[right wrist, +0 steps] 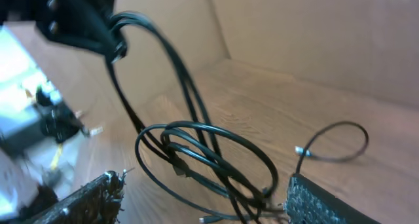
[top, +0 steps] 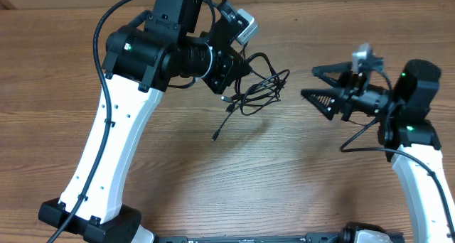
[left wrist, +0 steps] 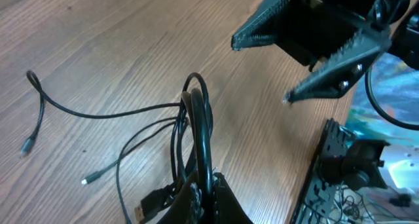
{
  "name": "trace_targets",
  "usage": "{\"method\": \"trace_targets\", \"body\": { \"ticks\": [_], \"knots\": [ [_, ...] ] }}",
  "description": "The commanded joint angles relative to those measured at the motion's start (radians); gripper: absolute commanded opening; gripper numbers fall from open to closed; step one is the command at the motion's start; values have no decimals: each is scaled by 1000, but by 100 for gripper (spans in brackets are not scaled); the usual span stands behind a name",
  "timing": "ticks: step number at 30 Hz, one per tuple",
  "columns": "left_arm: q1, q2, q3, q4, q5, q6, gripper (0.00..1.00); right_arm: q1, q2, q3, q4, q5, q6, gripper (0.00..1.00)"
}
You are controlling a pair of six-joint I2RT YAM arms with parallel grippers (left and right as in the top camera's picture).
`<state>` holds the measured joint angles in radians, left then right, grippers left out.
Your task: Untangle cables
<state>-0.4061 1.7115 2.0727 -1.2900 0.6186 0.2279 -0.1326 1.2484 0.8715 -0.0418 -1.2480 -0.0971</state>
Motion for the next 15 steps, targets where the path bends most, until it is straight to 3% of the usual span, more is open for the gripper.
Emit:
{"method": "trace_targets", "body": {
  "ticks": [1, 7, 15],
  "knots": [
    [-7, -6, 4, -17, 72, 92, 4, 33, -10, 18, -18, -11, -245, 79],
    [-7, -6, 4, -39, 273, 253, 4, 34, -8, 18, -21, -11, -360, 80],
    [-7, -6, 4, 2, 307, 258, 4, 34, 11, 18, -102, -13, -434, 76]
  ]
}}
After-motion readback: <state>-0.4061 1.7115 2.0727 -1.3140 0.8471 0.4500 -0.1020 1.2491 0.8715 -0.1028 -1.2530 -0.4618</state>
